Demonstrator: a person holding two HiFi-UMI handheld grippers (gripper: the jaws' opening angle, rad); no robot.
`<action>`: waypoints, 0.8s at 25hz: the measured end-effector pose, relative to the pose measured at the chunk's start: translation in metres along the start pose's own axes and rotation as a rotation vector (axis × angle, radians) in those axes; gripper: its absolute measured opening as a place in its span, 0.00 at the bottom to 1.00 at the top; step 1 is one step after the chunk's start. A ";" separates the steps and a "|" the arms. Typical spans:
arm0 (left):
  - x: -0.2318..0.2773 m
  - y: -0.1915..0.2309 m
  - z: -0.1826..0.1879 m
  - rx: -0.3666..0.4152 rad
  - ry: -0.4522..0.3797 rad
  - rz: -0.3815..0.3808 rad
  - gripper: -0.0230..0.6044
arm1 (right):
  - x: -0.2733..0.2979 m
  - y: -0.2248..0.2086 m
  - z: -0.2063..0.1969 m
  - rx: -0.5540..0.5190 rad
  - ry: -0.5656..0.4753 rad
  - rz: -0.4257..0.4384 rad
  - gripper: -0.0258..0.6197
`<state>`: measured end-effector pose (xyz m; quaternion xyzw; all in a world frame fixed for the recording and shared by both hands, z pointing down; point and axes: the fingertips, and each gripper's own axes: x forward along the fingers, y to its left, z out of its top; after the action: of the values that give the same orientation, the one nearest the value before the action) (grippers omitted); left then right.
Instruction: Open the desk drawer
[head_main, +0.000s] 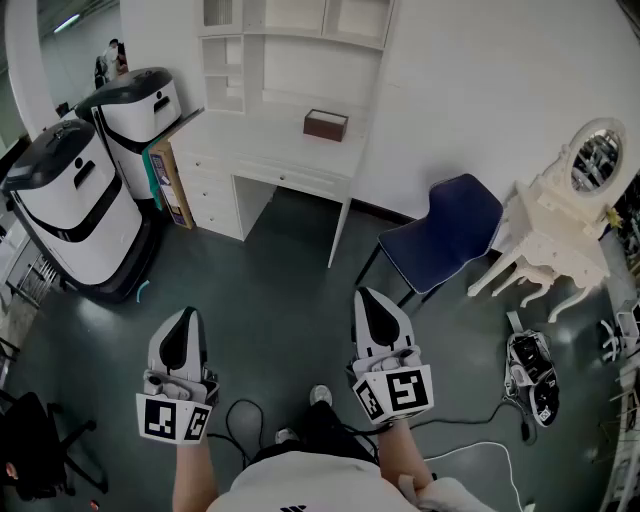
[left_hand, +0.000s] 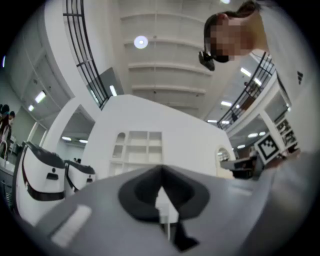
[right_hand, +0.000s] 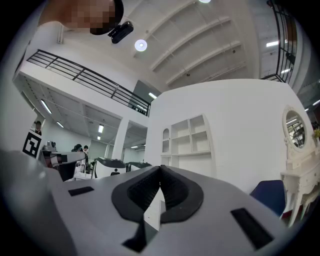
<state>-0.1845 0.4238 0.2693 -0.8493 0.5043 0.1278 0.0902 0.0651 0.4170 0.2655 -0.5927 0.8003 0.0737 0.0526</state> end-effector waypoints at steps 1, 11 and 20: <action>-0.001 0.000 0.000 -0.001 0.001 0.001 0.04 | 0.000 0.000 0.001 -0.002 -0.001 0.001 0.04; 0.007 -0.001 -0.002 -0.019 -0.001 0.007 0.04 | 0.005 -0.006 0.000 -0.012 0.005 0.011 0.04; 0.043 -0.010 -0.012 -0.030 -0.011 -0.021 0.04 | 0.023 -0.034 -0.004 -0.001 -0.008 0.009 0.04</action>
<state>-0.1546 0.3889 0.2678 -0.8550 0.4930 0.1389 0.0815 0.0907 0.3852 0.2640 -0.5889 0.8026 0.0768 0.0554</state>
